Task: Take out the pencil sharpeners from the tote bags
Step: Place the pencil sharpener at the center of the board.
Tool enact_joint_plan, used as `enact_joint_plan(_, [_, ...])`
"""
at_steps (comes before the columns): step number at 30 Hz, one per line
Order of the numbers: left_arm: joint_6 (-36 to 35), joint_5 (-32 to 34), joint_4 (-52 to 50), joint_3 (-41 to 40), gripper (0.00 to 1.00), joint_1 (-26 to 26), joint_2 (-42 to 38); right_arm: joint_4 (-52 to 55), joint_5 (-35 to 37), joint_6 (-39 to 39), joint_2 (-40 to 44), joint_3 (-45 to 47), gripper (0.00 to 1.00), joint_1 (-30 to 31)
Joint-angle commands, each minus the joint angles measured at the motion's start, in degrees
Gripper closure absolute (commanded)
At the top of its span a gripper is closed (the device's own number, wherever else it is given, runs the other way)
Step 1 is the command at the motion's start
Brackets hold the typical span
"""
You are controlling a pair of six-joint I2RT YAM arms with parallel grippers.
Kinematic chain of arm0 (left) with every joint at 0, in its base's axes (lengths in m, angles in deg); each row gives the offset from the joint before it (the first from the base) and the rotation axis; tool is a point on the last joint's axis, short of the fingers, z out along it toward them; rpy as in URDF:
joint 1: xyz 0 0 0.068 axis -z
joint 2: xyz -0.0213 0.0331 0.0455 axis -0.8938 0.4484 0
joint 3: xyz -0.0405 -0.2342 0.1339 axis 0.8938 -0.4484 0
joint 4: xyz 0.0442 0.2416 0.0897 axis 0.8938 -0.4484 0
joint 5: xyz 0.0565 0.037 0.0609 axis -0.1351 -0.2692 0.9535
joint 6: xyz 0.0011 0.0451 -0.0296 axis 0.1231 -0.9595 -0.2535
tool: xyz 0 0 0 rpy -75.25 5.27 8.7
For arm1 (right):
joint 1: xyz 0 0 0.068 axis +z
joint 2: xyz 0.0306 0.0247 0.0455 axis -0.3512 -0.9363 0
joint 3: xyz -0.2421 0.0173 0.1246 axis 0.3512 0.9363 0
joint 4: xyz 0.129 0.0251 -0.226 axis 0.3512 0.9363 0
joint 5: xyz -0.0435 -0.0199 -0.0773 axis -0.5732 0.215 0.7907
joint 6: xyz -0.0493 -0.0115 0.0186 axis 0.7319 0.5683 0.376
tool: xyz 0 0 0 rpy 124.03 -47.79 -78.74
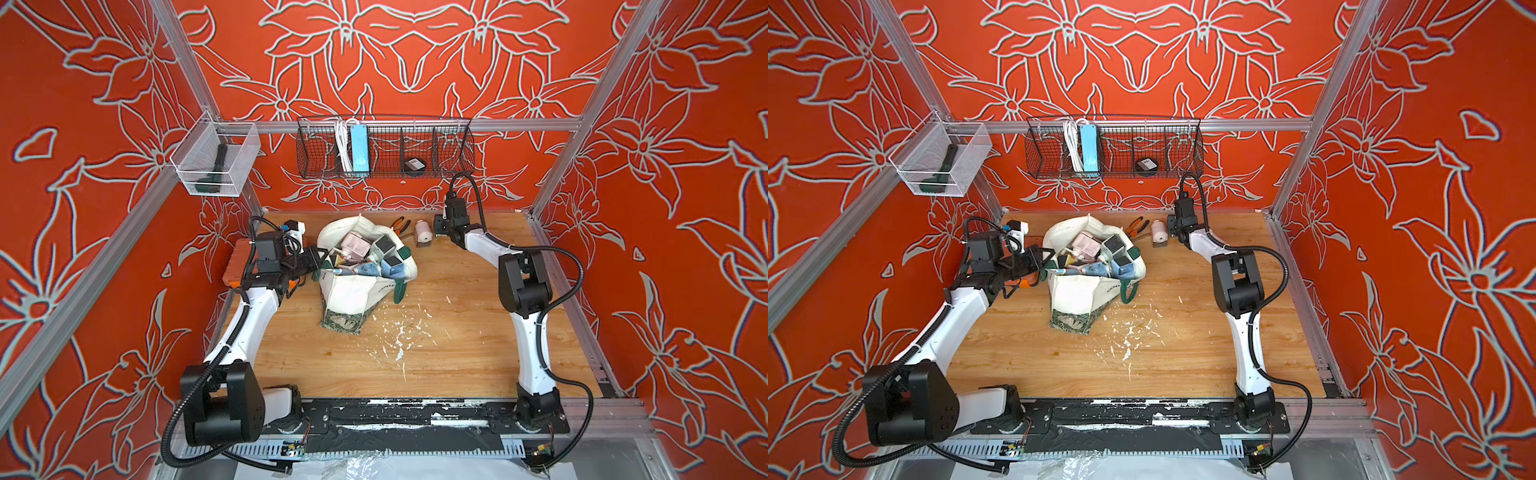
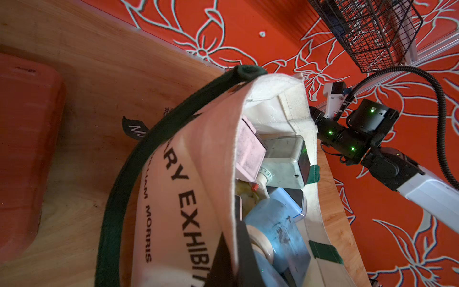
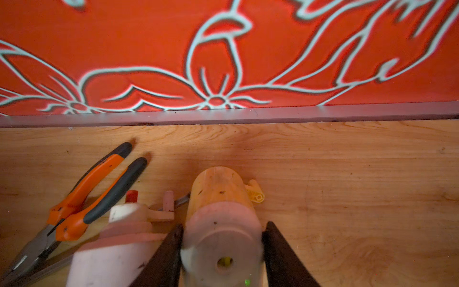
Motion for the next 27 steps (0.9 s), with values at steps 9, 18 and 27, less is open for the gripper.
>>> enact_joint_plan(9, [-0.70, -2.74, 2.17, 1.78, 1.00, 0.71, -0.98, -3.44, -0.67, 2.06, 0.83, 1.06, 0.84, 1.21])
enact_joint_plan(18, [-0.67, -2.66, 2.19, 1.79, 1.00, 0.69, -0.96, -5.80, -1.44, 3.21, 1.64, 3.19, 0.83, 1.35])
enact_joint_plan(27, [-0.74, -2.48, 2.12, 1.67, 1.00, 0.76, -0.68, -6.99, -1.25, 3.25, 2.59, 4.13, 0.82, 1.41])
